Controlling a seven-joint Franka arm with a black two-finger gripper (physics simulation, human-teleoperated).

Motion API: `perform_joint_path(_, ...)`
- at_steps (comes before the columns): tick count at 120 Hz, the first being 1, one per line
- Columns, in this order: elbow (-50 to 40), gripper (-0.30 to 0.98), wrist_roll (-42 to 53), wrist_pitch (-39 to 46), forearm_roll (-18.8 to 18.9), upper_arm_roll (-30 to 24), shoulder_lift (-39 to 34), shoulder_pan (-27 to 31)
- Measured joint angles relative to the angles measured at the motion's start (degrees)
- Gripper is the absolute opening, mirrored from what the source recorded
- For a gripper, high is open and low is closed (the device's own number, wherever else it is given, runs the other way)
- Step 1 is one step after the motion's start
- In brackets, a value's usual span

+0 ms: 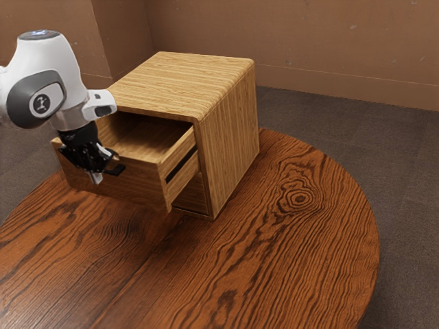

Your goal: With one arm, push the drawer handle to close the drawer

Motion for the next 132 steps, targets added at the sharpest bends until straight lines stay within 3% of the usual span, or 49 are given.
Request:
perform_joint_path(55, 13.8, -0.10, 1.3, 2.6, -0.2, 0.2, 13.6, 0.3)
perform_joint_path(132, 24.6, -0.10, 5.0, 3.5, -0.2, 0.3, 22.8, -0.2)
